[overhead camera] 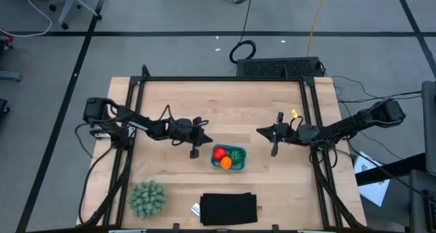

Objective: Pick and placing Produce into tupperware
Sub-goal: Adjust the blue bin on the table

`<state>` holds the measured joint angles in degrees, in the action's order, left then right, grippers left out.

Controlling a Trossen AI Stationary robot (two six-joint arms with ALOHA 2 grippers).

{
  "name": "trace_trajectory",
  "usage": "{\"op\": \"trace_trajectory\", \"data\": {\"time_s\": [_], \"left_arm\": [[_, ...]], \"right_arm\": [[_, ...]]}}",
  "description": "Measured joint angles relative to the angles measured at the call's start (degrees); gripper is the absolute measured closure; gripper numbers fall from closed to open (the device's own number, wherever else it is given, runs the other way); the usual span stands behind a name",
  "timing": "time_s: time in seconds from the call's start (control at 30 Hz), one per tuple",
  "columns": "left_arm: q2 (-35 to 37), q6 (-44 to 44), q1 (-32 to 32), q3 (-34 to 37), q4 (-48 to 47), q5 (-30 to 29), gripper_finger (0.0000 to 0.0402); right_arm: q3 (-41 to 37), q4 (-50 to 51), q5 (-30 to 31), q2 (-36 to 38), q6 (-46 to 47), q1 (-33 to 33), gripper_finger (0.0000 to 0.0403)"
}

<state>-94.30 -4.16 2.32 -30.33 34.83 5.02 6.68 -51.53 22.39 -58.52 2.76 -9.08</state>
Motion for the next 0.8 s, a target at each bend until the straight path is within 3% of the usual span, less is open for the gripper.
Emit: {"op": "trace_trajectory", "data": {"time_s": [0.8], "left_arm": [[-5.9, -0.4, -2.2, -5.0, -0.3, 1.0, 0.0381]], "right_arm": [[0.0, 0.8, 0.0, 0.0, 0.0, 0.0, 0.0403]]}}
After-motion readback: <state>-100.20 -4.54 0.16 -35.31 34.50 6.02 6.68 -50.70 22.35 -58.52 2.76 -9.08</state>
